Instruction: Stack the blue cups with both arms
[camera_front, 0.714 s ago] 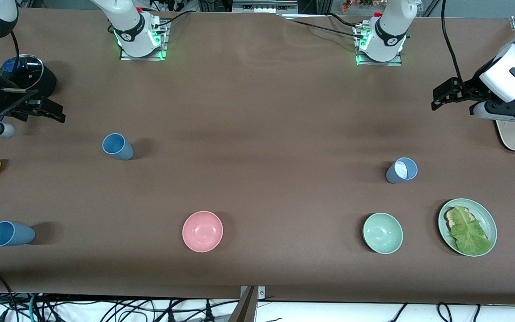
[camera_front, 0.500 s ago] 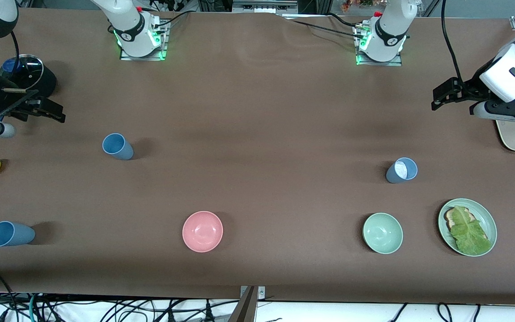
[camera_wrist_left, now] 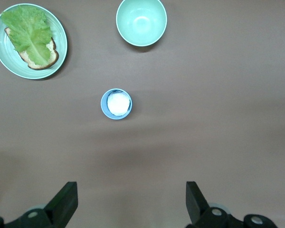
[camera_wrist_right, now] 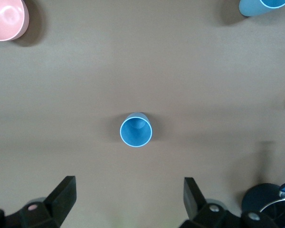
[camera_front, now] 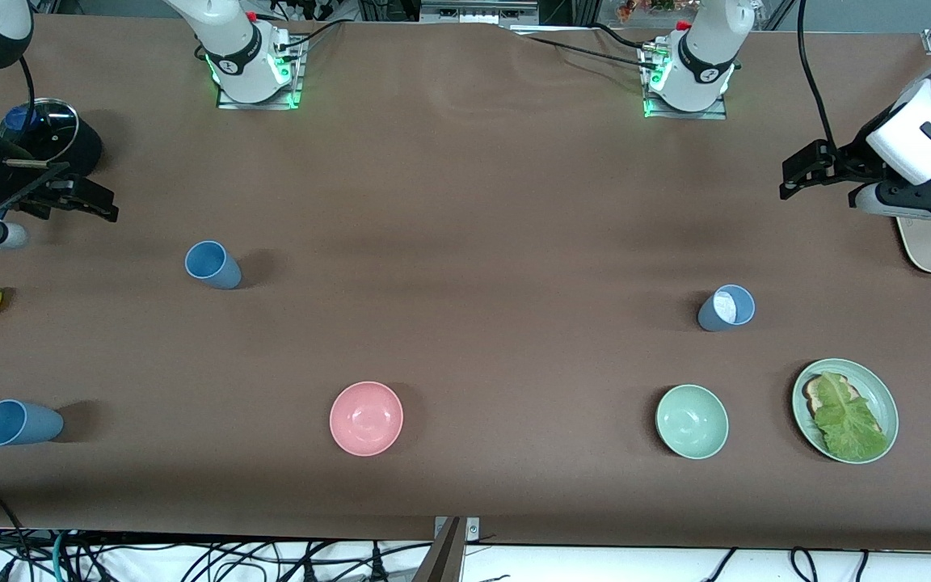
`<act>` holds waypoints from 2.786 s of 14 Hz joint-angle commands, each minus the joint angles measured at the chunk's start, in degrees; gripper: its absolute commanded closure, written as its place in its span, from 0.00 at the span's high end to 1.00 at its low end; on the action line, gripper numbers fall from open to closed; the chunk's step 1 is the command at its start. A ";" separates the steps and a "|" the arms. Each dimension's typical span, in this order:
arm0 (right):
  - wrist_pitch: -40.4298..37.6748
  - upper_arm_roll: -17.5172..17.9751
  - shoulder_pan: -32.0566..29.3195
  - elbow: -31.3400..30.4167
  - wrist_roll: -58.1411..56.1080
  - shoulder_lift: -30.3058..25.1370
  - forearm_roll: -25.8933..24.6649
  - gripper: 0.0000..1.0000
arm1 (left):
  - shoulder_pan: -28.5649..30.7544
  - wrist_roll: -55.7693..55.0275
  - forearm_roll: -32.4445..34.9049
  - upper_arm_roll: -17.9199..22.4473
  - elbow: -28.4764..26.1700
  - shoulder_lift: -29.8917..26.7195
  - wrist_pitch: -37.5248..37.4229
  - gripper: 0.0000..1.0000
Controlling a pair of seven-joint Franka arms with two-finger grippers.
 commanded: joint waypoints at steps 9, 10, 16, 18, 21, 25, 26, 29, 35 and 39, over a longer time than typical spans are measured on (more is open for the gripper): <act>-0.81 0.22 -0.44 -0.10 -0.38 -0.32 1.00 1.00 | -0.53 -0.89 1.46 -0.23 1.99 0.88 -1.36 1.00; -0.81 0.22 -0.44 -0.10 -0.38 -0.32 1.00 1.00 | -0.53 -0.89 1.46 -0.23 2.08 0.88 -1.36 1.00; -1.07 0.22 -0.44 -0.10 -0.38 -0.32 1.00 1.00 | -0.70 -0.80 0.67 -0.06 1.99 0.97 -1.45 1.00; -1.16 0.22 -0.44 -0.10 -0.38 -0.32 1.00 1.00 | -1.05 -0.54 0.76 -0.06 1.90 1.23 -2.93 1.00; -1.16 0.22 -0.44 -0.10 -0.38 -0.23 1.00 1.00 | -1.32 -0.89 1.46 -0.14 1.99 2.72 -5.06 1.00; -1.16 0.22 -0.44 -0.10 -0.38 -0.23 1.00 1.00 | -1.23 -0.18 1.38 -0.58 1.64 3.95 -7.16 1.00; -1.16 0.22 -0.44 -0.10 -0.38 -0.32 1.00 1.00 | -1.23 -0.10 1.38 -0.58 1.20 4.04 -7.08 1.00; -1.25 0.22 -0.44 -0.10 -0.38 -0.23 1.00 1.00 | -0.71 -0.10 1.55 -0.49 0.76 7.98 -2.36 1.00; -4.84 0.13 -0.70 -0.54 -4.17 4.07 -0.75 1.00 | 2.11 3.16 7.69 -0.41 -8.87 14.86 15.02 1.00; 1.26 0.13 -2.55 -4.99 -4.60 7.24 -0.93 1.00 | 2.46 3.07 10.69 -0.32 -16.63 16.87 30.24 1.00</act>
